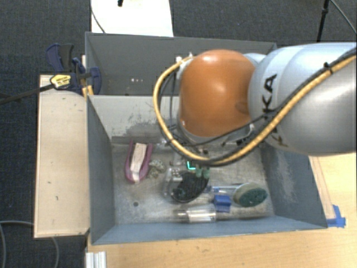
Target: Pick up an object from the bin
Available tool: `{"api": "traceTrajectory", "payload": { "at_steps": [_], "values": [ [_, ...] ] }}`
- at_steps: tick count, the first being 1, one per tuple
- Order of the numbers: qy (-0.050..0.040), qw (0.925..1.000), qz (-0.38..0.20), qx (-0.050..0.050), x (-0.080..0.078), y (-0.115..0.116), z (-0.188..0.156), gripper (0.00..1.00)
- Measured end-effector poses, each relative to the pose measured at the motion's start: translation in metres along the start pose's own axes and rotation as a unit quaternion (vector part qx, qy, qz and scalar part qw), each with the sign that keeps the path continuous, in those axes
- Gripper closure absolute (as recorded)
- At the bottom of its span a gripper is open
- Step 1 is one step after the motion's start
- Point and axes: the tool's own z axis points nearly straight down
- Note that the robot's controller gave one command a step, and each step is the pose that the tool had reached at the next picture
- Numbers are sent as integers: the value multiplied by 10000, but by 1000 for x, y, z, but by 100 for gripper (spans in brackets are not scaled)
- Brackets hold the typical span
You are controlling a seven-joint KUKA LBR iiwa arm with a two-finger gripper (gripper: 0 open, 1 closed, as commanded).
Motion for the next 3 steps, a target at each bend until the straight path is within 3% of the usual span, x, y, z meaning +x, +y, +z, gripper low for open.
{"api": "traceTrajectory", "payload": {
  "at_steps": [1,2,3],
  "values": [
    [-66,9944,-1057,-4,-47,4,-38,0],
    [7,9954,-954,5,-20,-10,103,0],
    [-19,9955,-944,8,-9,-84,166,0]
  ]
}}
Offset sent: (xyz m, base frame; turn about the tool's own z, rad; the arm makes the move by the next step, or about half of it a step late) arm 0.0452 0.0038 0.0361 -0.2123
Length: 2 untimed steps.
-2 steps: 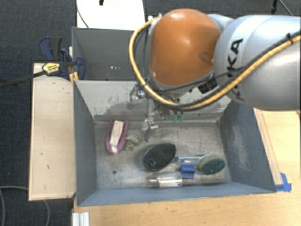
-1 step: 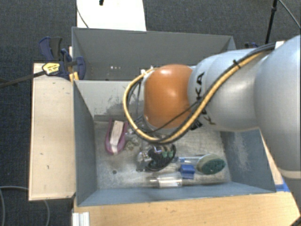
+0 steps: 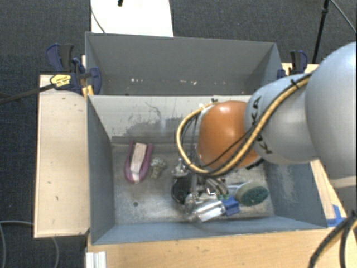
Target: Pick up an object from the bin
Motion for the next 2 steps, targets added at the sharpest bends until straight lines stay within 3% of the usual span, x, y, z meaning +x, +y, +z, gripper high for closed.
{"api": "traceTrajectory", "payload": {
  "at_steps": [1,2],
  "values": [
    [-23,10000,-7,-13,-2,4,-3,100],
    [-55,9999,149,-5,-4,2,-137,100]
  ]
}}
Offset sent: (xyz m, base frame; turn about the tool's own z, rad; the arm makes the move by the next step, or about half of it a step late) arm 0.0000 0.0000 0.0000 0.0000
